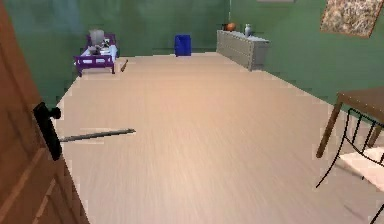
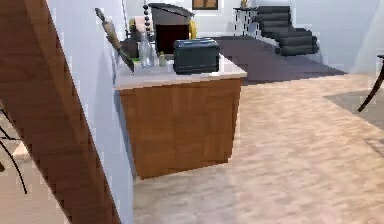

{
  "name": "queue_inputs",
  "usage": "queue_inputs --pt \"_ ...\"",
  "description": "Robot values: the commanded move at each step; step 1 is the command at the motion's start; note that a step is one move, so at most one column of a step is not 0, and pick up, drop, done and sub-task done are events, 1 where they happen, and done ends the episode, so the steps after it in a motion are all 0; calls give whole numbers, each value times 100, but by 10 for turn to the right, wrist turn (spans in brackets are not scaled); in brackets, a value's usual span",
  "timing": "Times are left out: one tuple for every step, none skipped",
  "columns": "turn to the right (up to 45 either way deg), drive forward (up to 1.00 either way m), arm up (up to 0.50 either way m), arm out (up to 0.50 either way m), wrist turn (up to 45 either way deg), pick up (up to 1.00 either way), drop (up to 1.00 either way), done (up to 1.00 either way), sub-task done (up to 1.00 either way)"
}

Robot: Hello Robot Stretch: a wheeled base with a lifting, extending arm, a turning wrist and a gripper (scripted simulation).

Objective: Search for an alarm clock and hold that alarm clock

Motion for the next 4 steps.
queue_inputs --pt "0 45 0 0 0 0 0 0 0" --pt "90 0 0 0 0 0 0 0 0" --pt "0 100 0 0 0 0 0 0 0" --pt "0 100 0 0 0 0 0 0 0"
